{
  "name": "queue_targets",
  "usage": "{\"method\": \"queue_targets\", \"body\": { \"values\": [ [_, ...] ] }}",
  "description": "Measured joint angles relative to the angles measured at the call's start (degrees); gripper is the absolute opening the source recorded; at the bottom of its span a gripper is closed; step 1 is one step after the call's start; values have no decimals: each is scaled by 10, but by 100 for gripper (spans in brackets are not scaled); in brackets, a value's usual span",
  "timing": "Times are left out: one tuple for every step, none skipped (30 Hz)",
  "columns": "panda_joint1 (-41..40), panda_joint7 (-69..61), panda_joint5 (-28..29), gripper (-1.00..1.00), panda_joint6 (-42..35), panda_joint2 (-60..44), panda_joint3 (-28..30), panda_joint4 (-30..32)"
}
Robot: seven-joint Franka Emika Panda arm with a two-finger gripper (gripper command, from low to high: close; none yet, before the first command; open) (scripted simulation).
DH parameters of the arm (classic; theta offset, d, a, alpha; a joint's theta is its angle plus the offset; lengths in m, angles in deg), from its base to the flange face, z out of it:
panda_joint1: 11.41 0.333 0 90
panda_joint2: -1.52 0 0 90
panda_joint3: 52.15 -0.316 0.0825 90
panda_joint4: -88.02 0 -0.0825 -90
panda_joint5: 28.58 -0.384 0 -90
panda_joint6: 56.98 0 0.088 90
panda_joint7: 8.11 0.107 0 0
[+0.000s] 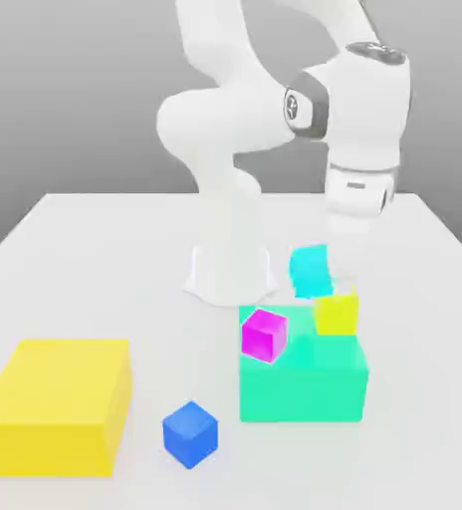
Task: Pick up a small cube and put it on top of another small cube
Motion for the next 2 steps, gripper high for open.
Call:
{"method": "queue_targets", "body": {
  "values": [
    [0,0,1,100,-24,17,2,-7],
    [0,0,3,100,-48,34,4,-14]
  ]
}}
